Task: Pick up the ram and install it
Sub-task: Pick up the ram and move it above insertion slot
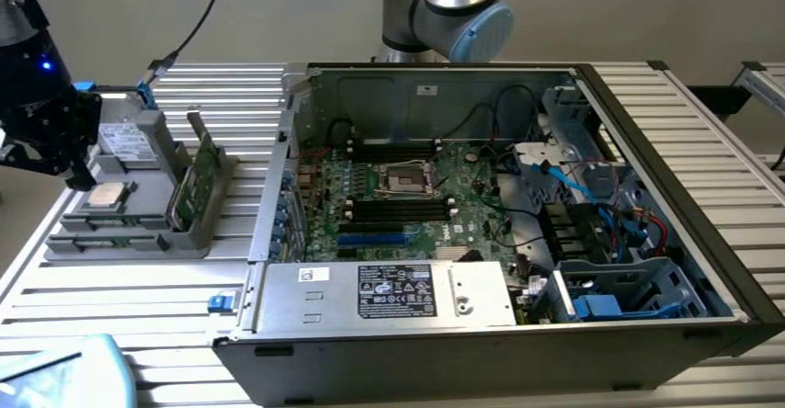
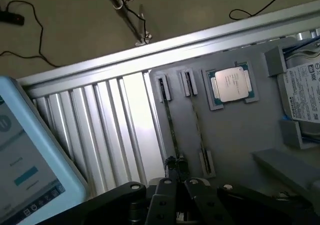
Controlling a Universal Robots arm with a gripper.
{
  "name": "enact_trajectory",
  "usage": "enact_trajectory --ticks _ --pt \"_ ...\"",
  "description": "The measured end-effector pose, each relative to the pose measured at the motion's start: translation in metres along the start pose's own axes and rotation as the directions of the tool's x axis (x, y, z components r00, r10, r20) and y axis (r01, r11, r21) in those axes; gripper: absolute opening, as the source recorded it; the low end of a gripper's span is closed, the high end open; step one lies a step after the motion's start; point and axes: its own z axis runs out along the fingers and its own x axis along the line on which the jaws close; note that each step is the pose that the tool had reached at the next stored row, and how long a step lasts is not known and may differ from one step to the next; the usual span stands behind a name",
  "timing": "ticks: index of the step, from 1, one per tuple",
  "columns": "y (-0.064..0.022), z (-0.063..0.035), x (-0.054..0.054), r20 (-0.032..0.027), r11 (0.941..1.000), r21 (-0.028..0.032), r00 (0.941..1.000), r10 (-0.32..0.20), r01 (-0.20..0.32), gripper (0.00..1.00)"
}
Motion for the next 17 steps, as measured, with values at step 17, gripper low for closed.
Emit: enact_trajectory --ticks 17 --pt "0.0002 0.0019 -0.0001 -0.0038 0.9547 0.0205 0.9549 -0.297 0.297 0.11"
